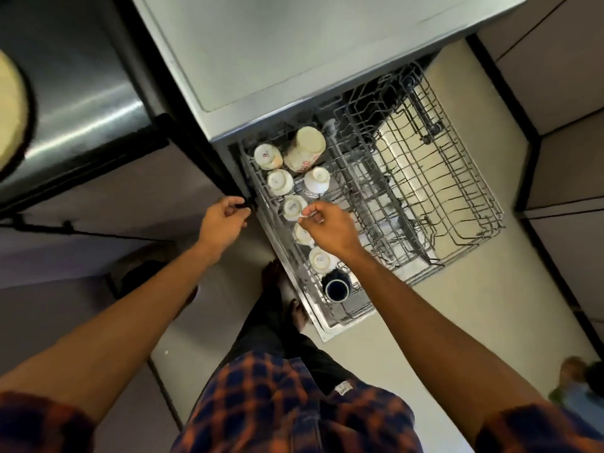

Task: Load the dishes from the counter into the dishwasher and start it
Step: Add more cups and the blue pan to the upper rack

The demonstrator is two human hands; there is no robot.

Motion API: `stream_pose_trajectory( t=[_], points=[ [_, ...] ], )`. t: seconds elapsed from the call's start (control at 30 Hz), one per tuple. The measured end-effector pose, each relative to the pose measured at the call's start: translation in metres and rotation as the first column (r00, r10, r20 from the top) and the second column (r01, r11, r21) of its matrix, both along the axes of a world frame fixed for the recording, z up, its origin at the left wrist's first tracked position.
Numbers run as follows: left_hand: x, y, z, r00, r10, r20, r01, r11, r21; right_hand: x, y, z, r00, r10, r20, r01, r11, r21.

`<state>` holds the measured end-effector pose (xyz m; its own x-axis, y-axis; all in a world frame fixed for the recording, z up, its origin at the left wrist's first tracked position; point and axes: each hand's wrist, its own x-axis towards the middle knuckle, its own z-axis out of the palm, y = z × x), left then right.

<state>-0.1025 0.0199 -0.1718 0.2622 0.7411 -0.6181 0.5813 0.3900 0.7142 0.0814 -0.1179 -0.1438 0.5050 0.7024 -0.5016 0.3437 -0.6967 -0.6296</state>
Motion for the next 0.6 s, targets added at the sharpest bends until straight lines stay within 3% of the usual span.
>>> stream_pose_trajectory(
  t=[0.17, 0.33, 0.47, 0.6],
  points=[
    [-0.096, -0.008, 0.051, 0.999, 0.025, 0.029, -0.03, 0.979, 0.202, -0.051, 0.018, 0.045, 0.987, 0.163, 0.017, -0.163, 0.979, 0.121],
    [-0.221, -0.029, 0.106, 0.988, 0.155, -0.029, -0.127, 0.891, 0.436, -0.129, 0.062, 0.09, 0.918, 0.388, 0.083, -0.397, 0.892, 0.217],
    [-0.326, -0.055, 0.145, 0.921, 0.387, -0.042, -0.29, 0.753, 0.591, -0.218, 0.103, 0.123, 0.804, 0.58, 0.132, -0.591, 0.75, 0.298],
    [-0.432, -0.079, 0.168, 0.792, 0.611, -0.011, -0.429, 0.569, 0.701, -0.321, 0.138, 0.15, 0.66, 0.726, 0.191, -0.738, 0.579, 0.348]
  ],
)
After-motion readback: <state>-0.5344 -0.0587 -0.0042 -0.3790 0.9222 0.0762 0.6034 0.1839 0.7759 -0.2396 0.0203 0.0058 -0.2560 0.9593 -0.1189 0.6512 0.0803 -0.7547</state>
